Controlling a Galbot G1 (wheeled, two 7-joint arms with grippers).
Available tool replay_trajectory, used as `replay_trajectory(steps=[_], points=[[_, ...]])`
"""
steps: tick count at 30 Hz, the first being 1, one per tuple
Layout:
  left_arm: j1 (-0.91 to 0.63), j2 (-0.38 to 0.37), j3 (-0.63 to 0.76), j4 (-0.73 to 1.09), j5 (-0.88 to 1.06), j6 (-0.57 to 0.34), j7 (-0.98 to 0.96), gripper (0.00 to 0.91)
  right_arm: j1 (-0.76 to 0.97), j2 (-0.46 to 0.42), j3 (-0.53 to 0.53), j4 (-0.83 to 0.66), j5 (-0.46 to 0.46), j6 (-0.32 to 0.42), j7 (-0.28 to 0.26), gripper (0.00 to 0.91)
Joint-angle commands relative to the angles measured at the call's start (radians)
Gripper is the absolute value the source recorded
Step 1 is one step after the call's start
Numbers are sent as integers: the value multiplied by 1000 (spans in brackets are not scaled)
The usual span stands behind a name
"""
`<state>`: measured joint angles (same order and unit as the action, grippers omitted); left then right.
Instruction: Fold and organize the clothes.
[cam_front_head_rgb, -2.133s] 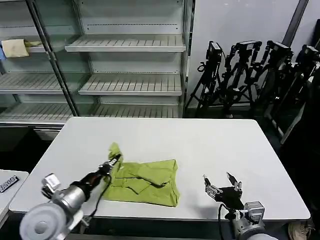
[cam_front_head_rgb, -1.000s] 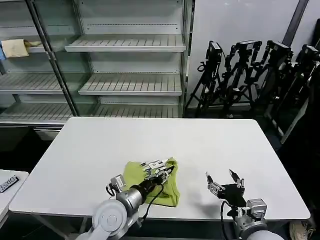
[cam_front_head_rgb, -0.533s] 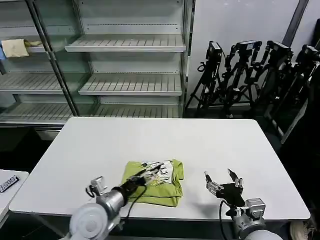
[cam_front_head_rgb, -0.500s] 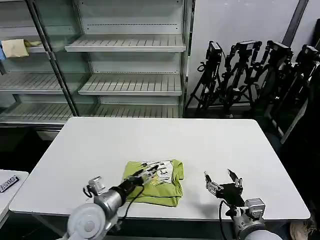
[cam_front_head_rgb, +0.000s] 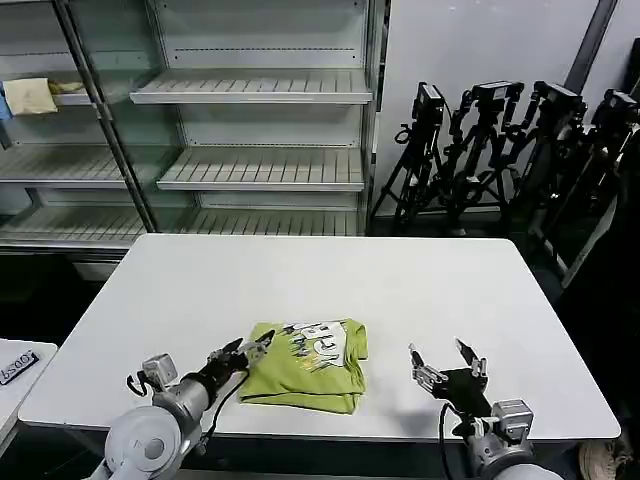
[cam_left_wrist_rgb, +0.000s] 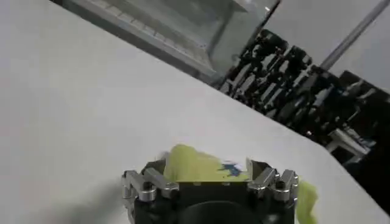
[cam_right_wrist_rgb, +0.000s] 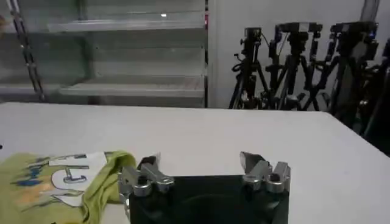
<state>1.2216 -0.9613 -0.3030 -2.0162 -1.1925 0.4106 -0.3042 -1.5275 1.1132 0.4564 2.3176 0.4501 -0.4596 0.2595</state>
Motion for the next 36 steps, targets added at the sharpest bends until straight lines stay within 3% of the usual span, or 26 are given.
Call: replay_trajectory(steps=[1,13,14,15,18,19,20,25,36], points=[[15,-45,21,68,65,0,11,907,-10,-2,12,12,1,-1,0,907],[44,-126,40,6,-28,10,2,907,-21,3,22,25,0,-2,3,907],[42,-128,38,9,-34,7,2,796,-22,3,22,27,0,-2,3,907],[40,-130,36,14,-38,3,2,554,-22,4,22,27,0,-2,4,907],[32,-132,24,31,-74,-12,1,212,-26,6,22,27,-2,-2,4,907],[30,-134,21,36,-85,-15,0,212,-27,7,22,27,-2,-2,4,907],[29,-134,19,39,-89,-16,0,91,-27,8,21,27,-3,-2,5,907],[27,-145,4,40,-139,-23,1,50,-27,10,19,31,-5,-3,6,907],[36,-180,-29,22,-246,-35,8,50,-34,10,29,40,-4,-5,7,907]])
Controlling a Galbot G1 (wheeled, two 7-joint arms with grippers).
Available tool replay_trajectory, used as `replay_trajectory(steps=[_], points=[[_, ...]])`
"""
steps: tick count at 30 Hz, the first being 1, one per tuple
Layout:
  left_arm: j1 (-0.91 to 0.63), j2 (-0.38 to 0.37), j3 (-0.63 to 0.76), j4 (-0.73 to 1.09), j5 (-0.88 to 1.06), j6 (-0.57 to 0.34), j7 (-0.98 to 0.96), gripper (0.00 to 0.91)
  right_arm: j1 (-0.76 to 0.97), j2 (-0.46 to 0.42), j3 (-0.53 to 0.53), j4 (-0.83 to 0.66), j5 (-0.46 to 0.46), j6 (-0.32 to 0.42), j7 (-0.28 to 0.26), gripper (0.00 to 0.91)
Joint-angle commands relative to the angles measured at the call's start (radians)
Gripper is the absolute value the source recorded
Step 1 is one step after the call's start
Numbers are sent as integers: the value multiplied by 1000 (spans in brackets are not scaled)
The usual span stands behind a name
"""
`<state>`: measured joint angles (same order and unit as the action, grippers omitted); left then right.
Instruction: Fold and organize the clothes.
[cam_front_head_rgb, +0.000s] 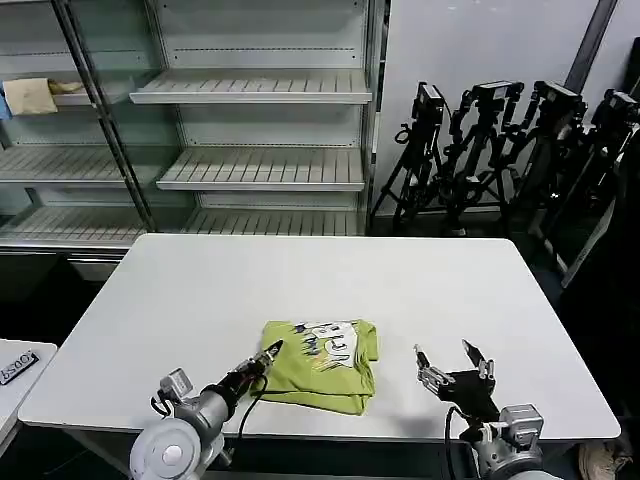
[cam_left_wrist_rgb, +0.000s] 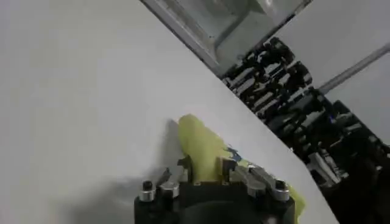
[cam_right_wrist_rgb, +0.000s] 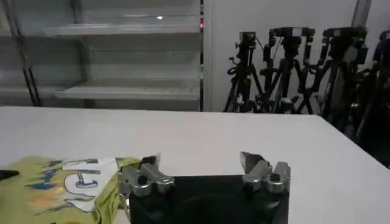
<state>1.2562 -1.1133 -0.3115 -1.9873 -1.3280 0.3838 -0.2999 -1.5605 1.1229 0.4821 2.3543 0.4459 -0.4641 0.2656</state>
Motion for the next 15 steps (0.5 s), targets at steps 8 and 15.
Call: replay_trajectory(steps=[8,15], points=[[18,-73,-59,-26,-184,-20,8,50,-6,1,11,10,1,-1,0,907],[45,-15,-197,-65,-156,-6,0,50,-10,5,15,14,2,1,-1,907]])
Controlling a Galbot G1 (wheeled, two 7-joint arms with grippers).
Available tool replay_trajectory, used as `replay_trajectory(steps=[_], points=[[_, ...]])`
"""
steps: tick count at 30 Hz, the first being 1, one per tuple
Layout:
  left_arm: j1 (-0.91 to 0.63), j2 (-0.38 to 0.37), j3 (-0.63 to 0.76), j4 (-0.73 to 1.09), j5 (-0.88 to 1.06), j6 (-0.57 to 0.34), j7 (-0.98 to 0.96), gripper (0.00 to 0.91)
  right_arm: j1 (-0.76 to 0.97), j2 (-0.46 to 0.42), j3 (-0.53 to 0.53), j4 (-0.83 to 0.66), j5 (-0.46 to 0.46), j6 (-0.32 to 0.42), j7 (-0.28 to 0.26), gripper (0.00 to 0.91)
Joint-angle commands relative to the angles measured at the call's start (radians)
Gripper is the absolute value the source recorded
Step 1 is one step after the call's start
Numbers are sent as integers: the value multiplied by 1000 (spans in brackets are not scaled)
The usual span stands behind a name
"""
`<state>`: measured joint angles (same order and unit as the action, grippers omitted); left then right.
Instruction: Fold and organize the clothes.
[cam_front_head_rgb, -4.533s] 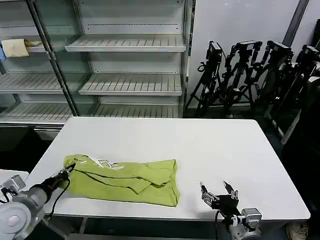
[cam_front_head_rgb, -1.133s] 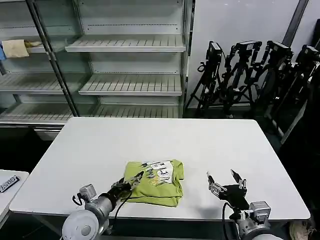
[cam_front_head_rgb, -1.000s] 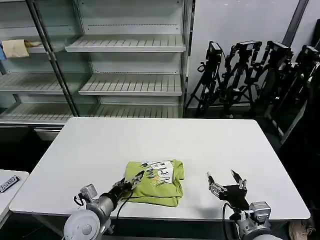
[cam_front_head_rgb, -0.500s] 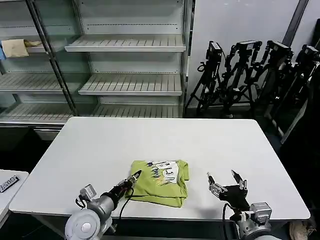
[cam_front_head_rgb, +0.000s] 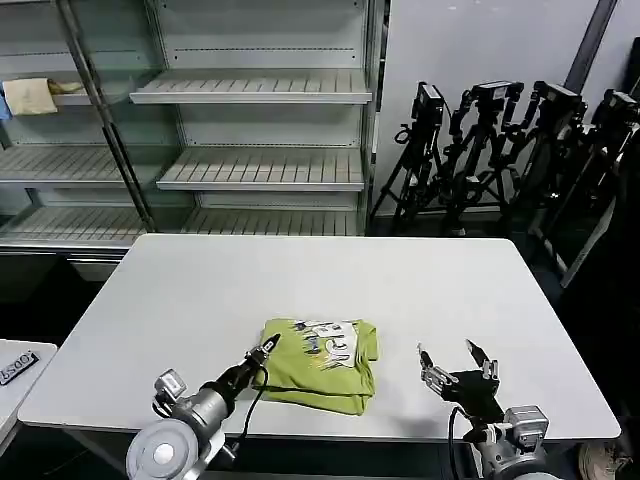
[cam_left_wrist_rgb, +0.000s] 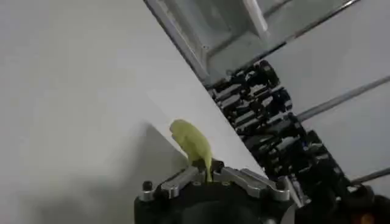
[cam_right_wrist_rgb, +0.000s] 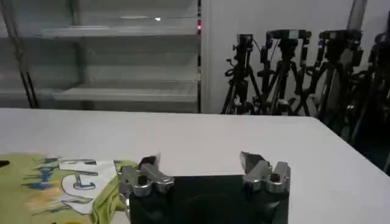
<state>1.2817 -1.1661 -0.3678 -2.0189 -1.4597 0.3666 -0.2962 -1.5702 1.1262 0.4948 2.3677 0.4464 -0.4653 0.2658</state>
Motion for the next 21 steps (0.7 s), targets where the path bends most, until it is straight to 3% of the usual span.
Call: replay_trajectory(steps=[1,6,11,13,16,21], points=[[19,68,-178,-37,-10,25,-8,50,2,1,3,0,2,2,-2,907],[16,292,-421,-24,19,81,2,40,28,-2,-9,-5,13,3,-4,907],[33,568,-637,22,259,153,104,40,82,-5,-26,-19,41,2,-3,907],[36,628,-696,5,294,168,129,40,99,-6,-31,-22,48,1,-3,907],[32,683,-704,-60,397,186,164,40,109,-3,-35,-27,52,1,-4,907],[108,612,-476,-211,831,125,218,40,91,7,-32,-32,47,5,-7,907]])
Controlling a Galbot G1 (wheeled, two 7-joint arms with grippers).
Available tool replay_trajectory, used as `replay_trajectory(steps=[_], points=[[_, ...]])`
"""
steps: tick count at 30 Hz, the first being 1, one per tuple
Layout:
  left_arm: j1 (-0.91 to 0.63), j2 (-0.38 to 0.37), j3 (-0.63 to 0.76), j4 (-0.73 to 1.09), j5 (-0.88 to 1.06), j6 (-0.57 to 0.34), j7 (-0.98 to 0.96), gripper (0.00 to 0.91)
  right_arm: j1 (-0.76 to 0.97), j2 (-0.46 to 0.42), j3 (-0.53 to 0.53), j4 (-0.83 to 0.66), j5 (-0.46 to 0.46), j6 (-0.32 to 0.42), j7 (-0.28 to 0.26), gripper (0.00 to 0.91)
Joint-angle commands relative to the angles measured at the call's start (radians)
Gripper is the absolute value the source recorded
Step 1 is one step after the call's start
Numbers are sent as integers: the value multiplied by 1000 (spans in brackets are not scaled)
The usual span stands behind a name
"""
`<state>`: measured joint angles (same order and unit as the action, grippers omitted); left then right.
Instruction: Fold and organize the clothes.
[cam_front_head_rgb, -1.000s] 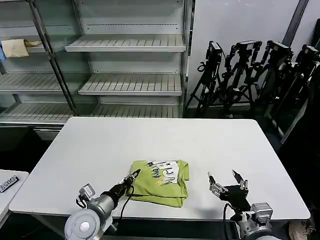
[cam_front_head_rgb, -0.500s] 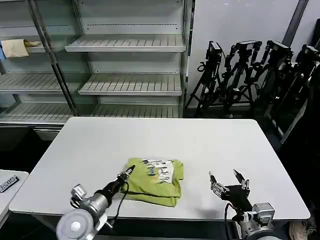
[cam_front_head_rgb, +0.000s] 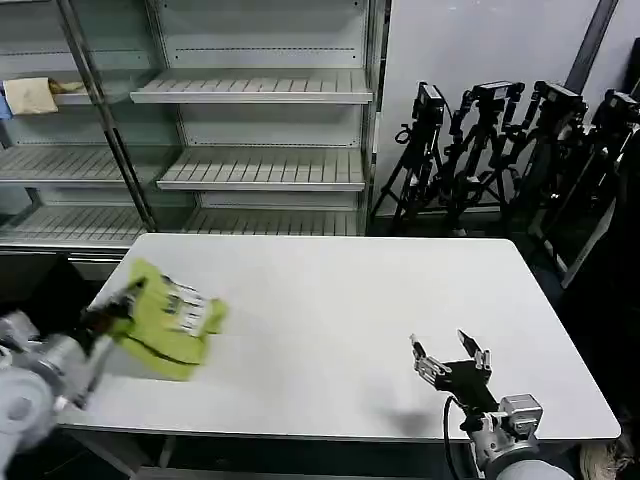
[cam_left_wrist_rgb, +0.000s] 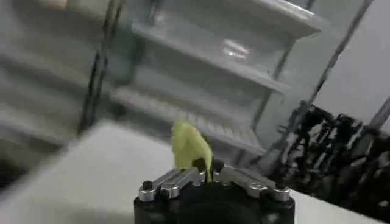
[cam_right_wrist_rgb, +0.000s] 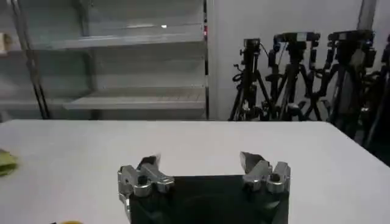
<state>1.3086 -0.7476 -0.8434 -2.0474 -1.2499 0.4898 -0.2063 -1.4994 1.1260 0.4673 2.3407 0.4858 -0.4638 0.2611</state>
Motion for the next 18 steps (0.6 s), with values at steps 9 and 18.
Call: replay_trajectory(steps=[9,18], points=[[68,-98,679,-74,1354,-107,135,40,-7,22,15,-14,-13,10,-3,907],[-68,-140,770,-139,1185,-85,123,40,-52,48,32,-7,-48,14,-4,907]])
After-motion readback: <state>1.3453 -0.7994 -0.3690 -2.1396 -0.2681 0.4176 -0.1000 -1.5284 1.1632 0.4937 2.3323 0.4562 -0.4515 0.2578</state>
